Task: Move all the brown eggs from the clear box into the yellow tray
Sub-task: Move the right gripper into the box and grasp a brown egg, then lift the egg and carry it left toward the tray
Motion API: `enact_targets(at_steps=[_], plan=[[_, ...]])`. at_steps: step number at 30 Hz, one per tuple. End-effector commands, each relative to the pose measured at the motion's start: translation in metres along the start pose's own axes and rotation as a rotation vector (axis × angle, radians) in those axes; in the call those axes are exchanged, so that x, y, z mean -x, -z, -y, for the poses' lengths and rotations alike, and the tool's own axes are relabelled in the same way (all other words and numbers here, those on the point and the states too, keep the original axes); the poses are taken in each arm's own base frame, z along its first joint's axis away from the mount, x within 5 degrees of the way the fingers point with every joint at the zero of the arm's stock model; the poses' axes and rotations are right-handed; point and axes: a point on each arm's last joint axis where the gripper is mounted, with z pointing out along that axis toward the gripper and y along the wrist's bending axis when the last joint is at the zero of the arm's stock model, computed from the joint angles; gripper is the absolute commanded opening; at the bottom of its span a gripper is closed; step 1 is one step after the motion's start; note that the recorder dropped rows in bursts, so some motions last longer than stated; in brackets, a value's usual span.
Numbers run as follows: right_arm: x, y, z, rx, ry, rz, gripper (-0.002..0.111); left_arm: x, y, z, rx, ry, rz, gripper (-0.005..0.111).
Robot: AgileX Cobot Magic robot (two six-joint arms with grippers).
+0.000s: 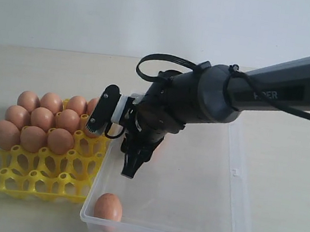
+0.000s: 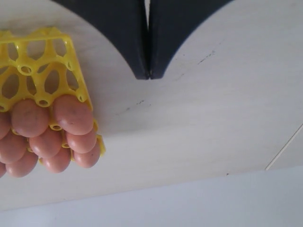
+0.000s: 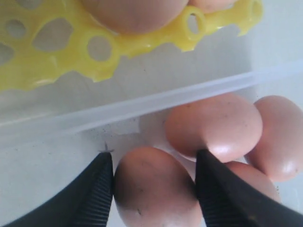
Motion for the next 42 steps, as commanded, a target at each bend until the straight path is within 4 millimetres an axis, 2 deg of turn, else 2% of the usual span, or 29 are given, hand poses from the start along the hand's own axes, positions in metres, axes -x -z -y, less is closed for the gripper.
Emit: enact_targets(at_steps=[1, 4, 7, 11, 15, 17, 20, 30, 37, 42], plan=[[-0.005, -0.003, 0.003, 0.004, -0.006, -0.030, 0.000, 0.002, 0.001, 0.000, -0.005, 0.006, 0.019, 0.000], [-0.006, -0.002, 0.003, 0.005, -0.034, -0.041, 0.000, 0.002, 0.001, 0.000, -0.005, 0.006, 0.019, 0.000], [0.001, 0.012, 0.008, 0.006, -0.138, 0.021, 0.000, 0.002, 0.001, 0.000, -0.005, 0.006, 0.019, 0.000], [0.014, 0.042, 0.018, 0.032, -0.365, 0.237, 0.000, 0.002, 0.001, 0.000, -0.005, 0.006, 0.019, 0.000], [0.013, 0.066, 0.020, 0.016, -0.554, 0.480, 0.000, 0.002, 0.001, 0.000, -0.005, 0.006, 0.019, 0.000], [0.010, 0.077, 0.020, -0.020, -0.599, 0.596, 0.000, 0.002, 0.001, 0.000, -0.005, 0.006, 0.019, 0.000], [0.005, 0.083, 0.016, -0.032, -0.640, 0.667, 0.000, 0.002, 0.001, 0.000, -0.005, 0.006, 0.019, 0.000], [0.022, 0.087, 0.002, 0.128, -0.753, 0.852, 0.000, 0.002, 0.001, 0.000, -0.005, 0.006, 0.019, 0.000], [0.025, 0.063, -0.020, 0.309, -0.756, 0.835, 0.000, 0.002, 0.001, 0.000, -0.005, 0.006, 0.019, 0.000], [0.023, 0.049, -0.028, 0.335, -0.729, 0.816, 0.000, 0.002, 0.001, 0.000, -0.005, 0.006, 0.019, 0.000]])
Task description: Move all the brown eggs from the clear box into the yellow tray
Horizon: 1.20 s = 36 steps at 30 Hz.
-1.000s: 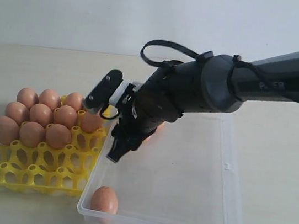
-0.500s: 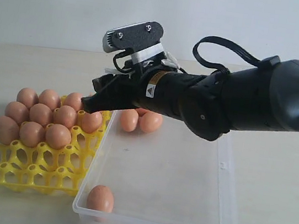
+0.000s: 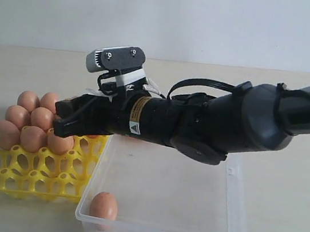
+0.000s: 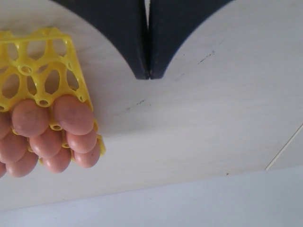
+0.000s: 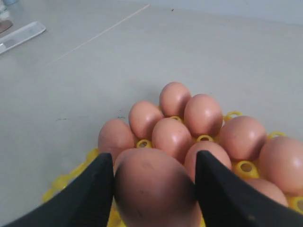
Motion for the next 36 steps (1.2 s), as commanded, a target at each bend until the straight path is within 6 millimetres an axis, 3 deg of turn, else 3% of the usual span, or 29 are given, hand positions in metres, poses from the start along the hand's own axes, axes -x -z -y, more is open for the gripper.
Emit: enact_targets(at_steps=[1, 6, 11, 14, 18, 21, 28, 31, 36], plan=[[-0.012, -0.006, -0.001, 0.034, 0.004, -0.020, 0.000, 0.002, 0.001, 0.000, -0.005, 0.006, 0.019, 0.000], [-0.021, -0.010, 0.002, 0.034, 0.015, -0.048, 0.014, 0.002, 0.001, 0.000, -0.005, 0.006, 0.019, 0.000], [-0.024, -0.012, 0.004, 0.023, 0.061, -0.048, 0.052, 0.002, 0.001, 0.000, -0.005, 0.006, 0.019, 0.000], [-0.022, -0.012, 0.009, -0.019, 0.058, -0.036, 0.065, 0.002, 0.001, 0.000, -0.005, 0.006, 0.019, 0.000], [-0.021, -0.010, 0.011, -0.056, 0.066, -0.055, 0.066, 0.002, 0.001, 0.000, -0.005, 0.006, 0.019, 0.000], [-0.007, 0.002, 0.010, -0.116, 0.076, -0.098, 0.064, 0.002, 0.001, 0.000, -0.005, 0.006, 0.019, 0.000], [0.034, 0.063, 0.007, -0.369, 0.063, -0.282, 0.060, 0.002, 0.001, 0.000, -0.005, 0.006, 0.019, 0.000], [0.034, 0.084, 0.005, -0.454, -0.078, -0.389, 0.059, 0.002, 0.001, 0.000, -0.005, 0.006, 0.019, 0.000], [0.020, 0.087, -0.009, -0.353, -0.231, -0.549, 0.059, 0.002, 0.001, 0.000, -0.005, 0.006, 0.019, 0.000]])
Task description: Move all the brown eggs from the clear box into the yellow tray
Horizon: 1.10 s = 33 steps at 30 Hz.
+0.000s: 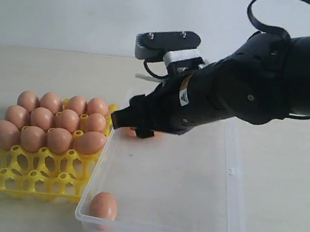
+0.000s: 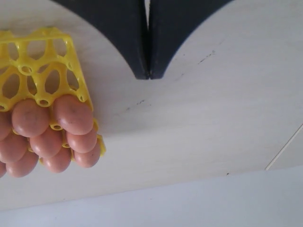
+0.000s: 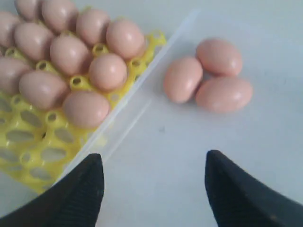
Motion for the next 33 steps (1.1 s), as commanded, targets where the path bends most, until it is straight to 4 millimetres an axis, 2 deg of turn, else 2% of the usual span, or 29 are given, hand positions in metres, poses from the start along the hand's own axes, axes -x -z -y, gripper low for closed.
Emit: enact_targets(at_steps=[1, 7, 16, 24, 33], plan=[[-0.016, 0.001, -0.013, 0.130, -0.100, -0.176, 0.059, 0.002, 0.001, 0.000, -0.005, 0.006, 0.019, 0.000], [-0.027, -0.009, -0.029, 0.293, -0.159, -0.289, 0.059, 0.002, 0.001, 0.000, -0.005, 0.006, 0.019, 0.000], [-0.044, -0.029, -0.032, 0.312, -0.180, -0.418, 0.059, 0.002, 0.001, 0.000, -0.005, 0.006, 0.019, 0.000], [-0.052, -0.046, -0.031, 0.309, -0.167, -0.450, 0.059, 0.002, 0.001, 0.000, -0.005, 0.006, 0.019, 0.000], [-0.050, -0.060, -0.031, 0.298, -0.146, -0.427, 0.059, 0.002, 0.001, 0.000, -0.005, 0.006, 0.019, 0.000]])
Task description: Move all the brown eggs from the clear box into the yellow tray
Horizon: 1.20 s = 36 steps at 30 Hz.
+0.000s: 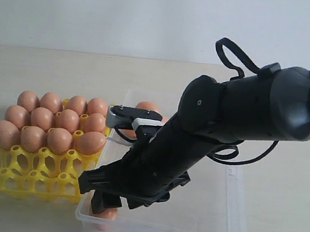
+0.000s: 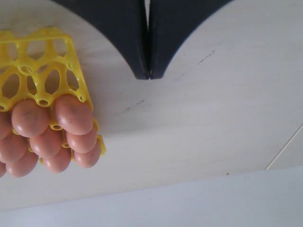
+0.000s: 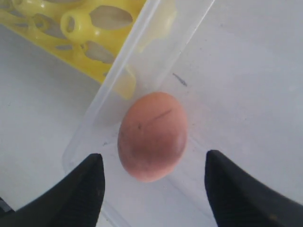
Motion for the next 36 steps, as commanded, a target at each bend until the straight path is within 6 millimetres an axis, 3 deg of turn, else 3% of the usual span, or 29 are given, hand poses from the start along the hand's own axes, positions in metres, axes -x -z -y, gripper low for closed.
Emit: enact_targets(at_steps=[1, 7, 19, 22, 23, 25, 26, 36], plan=[[0.008, -0.005, -0.002, 0.002, 0.033, 0.016, 0.059, 0.002, 0.001, 0.000, -0.005, 0.006, 0.019, 0.000], [0.020, -0.014, -0.003, -0.004, 0.062, -0.004, 0.059, 0.002, 0.001, 0.000, -0.005, 0.006, 0.019, 0.000], [0.015, -0.035, 0.007, -0.030, 0.059, -0.091, 0.059, 0.002, 0.001, 0.000, -0.005, 0.006, 0.019, 0.000], [0.014, -0.036, 0.008, -0.033, 0.085, -0.094, 0.044, 0.002, 0.001, 0.000, -0.005, 0.006, 0.019, 0.000], [0.014, -0.036, 0.009, -0.042, 0.098, -0.096, 0.029, 0.002, 0.001, 0.000, -0.005, 0.006, 0.019, 0.000], [0.016, -0.031, 0.008, -0.059, 0.131, -0.072, 0.003, 0.002, 0.001, 0.000, -0.005, 0.006, 0.019, 0.000], [0.019, -0.025, 0.008, -0.077, 0.154, -0.042, 0.001, 0.002, 0.001, 0.000, -0.005, 0.006, 0.019, 0.000], [0.038, 0.046, -0.005, -0.248, 0.428, 0.237, 0.000, 0.002, 0.001, 0.000, -0.005, 0.006, 0.019, 0.000]])
